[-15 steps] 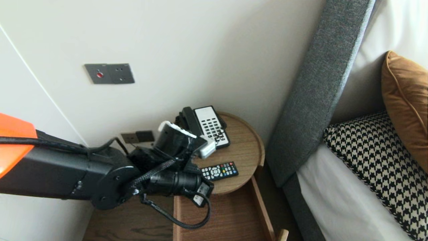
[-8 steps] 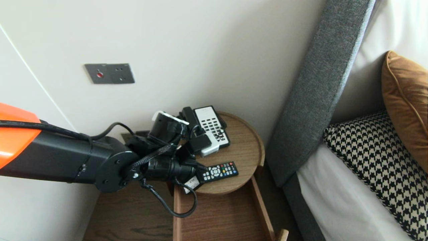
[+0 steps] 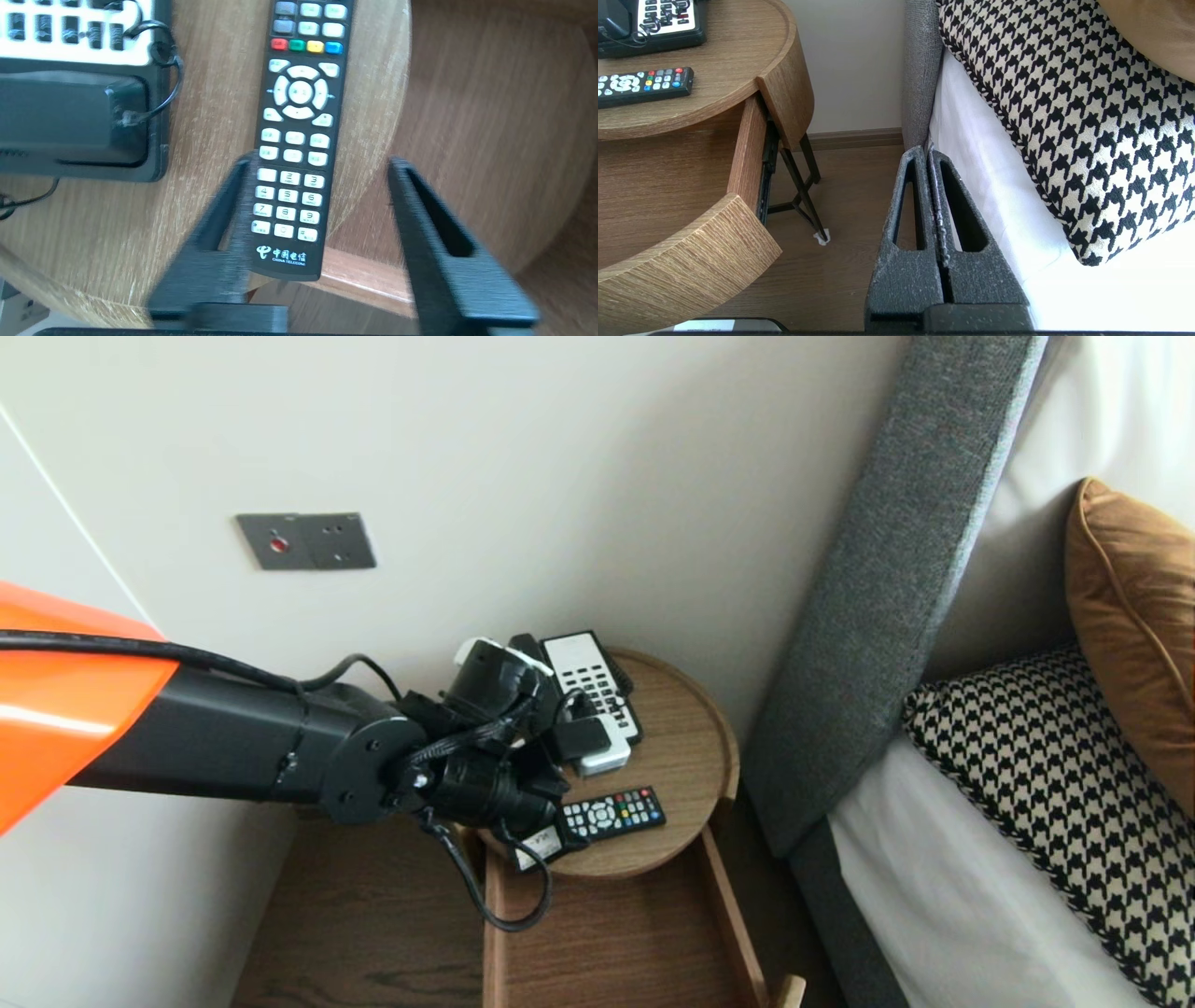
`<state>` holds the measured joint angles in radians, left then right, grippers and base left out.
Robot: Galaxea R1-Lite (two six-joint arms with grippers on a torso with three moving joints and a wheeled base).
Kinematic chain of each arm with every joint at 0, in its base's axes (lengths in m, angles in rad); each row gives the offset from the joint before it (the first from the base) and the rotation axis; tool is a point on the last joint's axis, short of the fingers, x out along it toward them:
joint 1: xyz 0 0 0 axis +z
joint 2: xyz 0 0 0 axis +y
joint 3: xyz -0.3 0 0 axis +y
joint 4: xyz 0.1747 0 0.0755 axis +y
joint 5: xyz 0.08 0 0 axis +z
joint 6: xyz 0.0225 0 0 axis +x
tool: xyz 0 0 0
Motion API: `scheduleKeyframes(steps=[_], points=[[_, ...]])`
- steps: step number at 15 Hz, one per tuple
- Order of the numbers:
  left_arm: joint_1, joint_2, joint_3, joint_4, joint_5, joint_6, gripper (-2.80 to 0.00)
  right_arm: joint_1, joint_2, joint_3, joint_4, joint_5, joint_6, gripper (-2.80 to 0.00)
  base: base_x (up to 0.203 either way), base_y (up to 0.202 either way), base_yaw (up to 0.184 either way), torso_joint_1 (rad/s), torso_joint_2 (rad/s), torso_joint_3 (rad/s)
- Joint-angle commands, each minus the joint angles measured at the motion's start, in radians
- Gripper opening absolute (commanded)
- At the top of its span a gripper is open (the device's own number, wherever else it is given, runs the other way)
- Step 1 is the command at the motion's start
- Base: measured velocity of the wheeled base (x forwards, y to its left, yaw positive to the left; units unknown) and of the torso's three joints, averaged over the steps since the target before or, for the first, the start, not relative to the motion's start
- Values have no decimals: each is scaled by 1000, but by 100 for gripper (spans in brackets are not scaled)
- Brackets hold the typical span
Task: Put the remote controls on the table in the drawer one by one
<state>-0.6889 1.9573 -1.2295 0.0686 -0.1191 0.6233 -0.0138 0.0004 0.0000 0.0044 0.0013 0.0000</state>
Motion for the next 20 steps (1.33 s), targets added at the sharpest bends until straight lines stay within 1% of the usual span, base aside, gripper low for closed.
scheduleKeyframes(steps=[1, 3, 5, 6, 7, 9, 11, 16, 18, 20], points=[[0, 34, -66, 66, -3, 29, 0, 0, 0, 0, 0, 0, 0, -280, 0, 0, 0, 0, 0, 0], [0, 76, -135, 139, 1, 65, 0, 0, 0, 0, 0, 0, 0, -280, 0, 0, 0, 0, 0, 0], [0, 124, -223, 188, 8, 68, 0, 0, 0, 0, 0, 0, 0, -280, 0, 0, 0, 0, 0, 0], [0, 139, -245, 223, 26, 66, 0, 0, 0, 0, 0, 0, 0, -280, 0, 0, 0, 0, 0, 0], [-1, 147, -248, 241, 61, 63, 0, 0, 0, 0, 0, 0, 0, -280, 0, 0, 0, 0, 0, 0], [-4, 163, -248, 248, 93, 37, 0, 0, 0, 0, 0, 0, 0, -280, 0, 0, 0, 0, 0, 0], [-4, 173, -249, 257, 136, 27, 0, 0, 0, 0, 0, 0, 0, -280, 0, 0, 0, 0, 0, 0], [-19, 185, -255, 259, 129, 26, 0, 0, 0, 0, 0, 0, 0, -280, 0, 0, 0, 0, 0, 0], [-26, 198, -283, 266, 127, 23, 0, 0, 0, 0, 0, 0, 0, -280, 0, 0, 0, 0, 0, 0], [-28, 217, -335, 322, 116, 21, 0, 0, 0, 0, 0, 0, 0, -280, 0, 0, 0, 0, 0, 0]])
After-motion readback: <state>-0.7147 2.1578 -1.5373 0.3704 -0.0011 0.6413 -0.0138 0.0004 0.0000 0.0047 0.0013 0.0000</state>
